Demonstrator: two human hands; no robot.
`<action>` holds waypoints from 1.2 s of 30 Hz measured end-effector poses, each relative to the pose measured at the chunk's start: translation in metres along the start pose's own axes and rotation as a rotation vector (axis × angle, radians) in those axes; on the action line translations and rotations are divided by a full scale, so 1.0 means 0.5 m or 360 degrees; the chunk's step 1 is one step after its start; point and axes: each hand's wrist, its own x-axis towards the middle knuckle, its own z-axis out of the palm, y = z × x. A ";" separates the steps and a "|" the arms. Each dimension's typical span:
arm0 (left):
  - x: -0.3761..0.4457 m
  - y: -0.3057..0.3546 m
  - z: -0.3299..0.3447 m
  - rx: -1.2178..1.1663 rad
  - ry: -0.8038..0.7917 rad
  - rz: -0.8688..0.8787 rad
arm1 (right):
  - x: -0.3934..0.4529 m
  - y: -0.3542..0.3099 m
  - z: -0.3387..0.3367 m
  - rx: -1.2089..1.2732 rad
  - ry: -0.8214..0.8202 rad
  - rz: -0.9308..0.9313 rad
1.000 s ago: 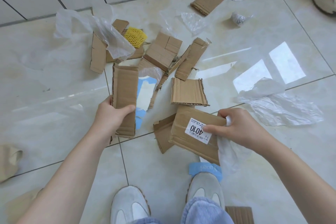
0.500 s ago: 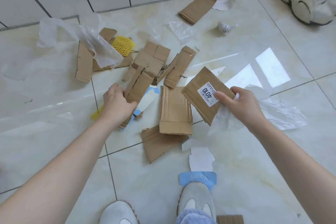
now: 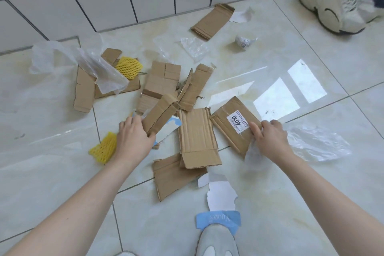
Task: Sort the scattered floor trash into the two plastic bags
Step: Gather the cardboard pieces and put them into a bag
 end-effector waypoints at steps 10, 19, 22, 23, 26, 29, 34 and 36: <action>-0.046 0.010 -0.035 -0.0576 -0.0048 -0.0217 | -0.033 -0.050 0.011 0.0367 0.0222 -0.0272; -0.093 -0.013 -0.127 -0.1217 -0.0172 -0.0544 | -0.109 -0.112 -0.040 0.0408 0.0202 -0.0614; -0.124 -0.031 -0.172 -0.1385 -0.0210 -0.0603 | -0.127 -0.106 -0.086 0.0224 0.0078 -0.0630; -0.138 -0.036 -0.188 -0.1445 -0.0221 -0.0621 | -0.134 -0.104 -0.104 0.0153 0.0026 -0.0625; -0.182 -0.045 -0.237 -0.1547 -0.0238 -0.0632 | -0.172 -0.123 -0.159 0.0071 -0.0029 -0.0712; -0.225 -0.056 -0.282 -0.1616 -0.0234 -0.0599 | -0.226 -0.172 -0.200 0.0105 0.0084 -0.0938; -0.297 -0.082 -0.373 -0.1695 -0.0183 -0.0568 | -0.328 -0.276 -0.235 0.0365 0.0169 -0.1147; -0.326 -0.100 -0.417 -0.1714 -0.0129 -0.0553 | -0.366 -0.319 -0.243 0.0434 0.0156 -0.1231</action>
